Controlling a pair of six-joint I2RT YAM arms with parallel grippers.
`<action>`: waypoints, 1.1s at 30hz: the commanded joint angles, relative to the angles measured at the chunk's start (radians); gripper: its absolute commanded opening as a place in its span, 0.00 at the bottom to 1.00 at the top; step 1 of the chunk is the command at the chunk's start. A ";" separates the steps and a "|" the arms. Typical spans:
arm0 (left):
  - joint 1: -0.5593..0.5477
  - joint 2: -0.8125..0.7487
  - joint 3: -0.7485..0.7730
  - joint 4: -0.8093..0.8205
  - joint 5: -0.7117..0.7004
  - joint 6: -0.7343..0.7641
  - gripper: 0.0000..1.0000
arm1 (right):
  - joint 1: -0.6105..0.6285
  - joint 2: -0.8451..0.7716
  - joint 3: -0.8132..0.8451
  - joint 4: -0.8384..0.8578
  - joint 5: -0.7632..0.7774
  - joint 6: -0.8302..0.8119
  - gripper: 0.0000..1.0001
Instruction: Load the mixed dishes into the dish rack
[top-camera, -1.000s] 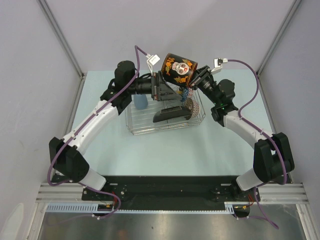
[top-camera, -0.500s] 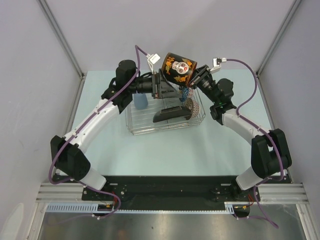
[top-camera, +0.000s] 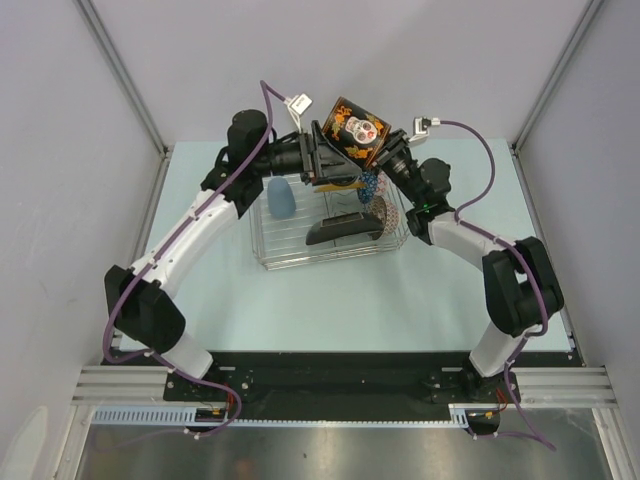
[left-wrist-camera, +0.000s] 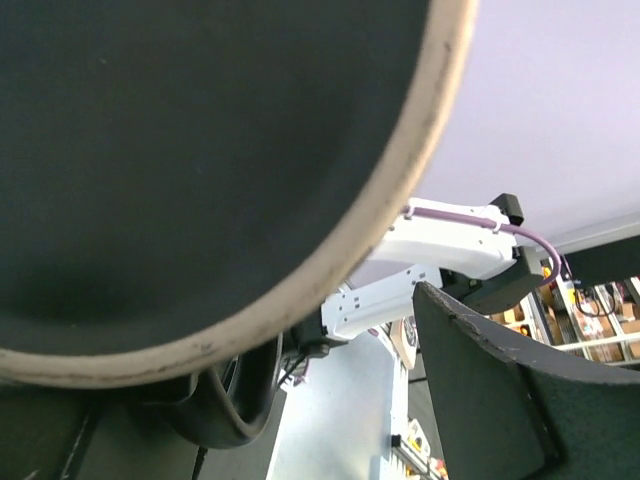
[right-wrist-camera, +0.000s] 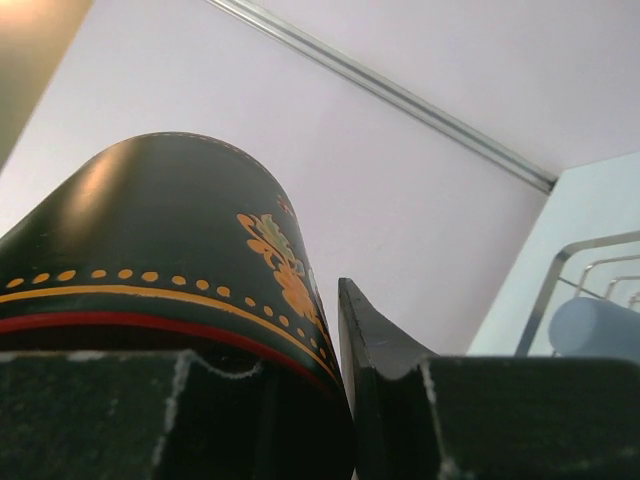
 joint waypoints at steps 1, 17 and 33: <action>-0.064 0.003 0.059 0.185 0.087 -0.015 0.79 | 0.135 0.051 0.057 0.170 -0.168 0.022 0.00; -0.060 -0.015 0.043 0.164 0.119 0.032 0.36 | 0.135 0.069 0.065 0.265 -0.275 0.124 0.00; -0.044 -0.023 0.040 0.087 0.085 0.094 0.00 | 0.140 0.058 0.066 0.250 -0.332 0.101 0.00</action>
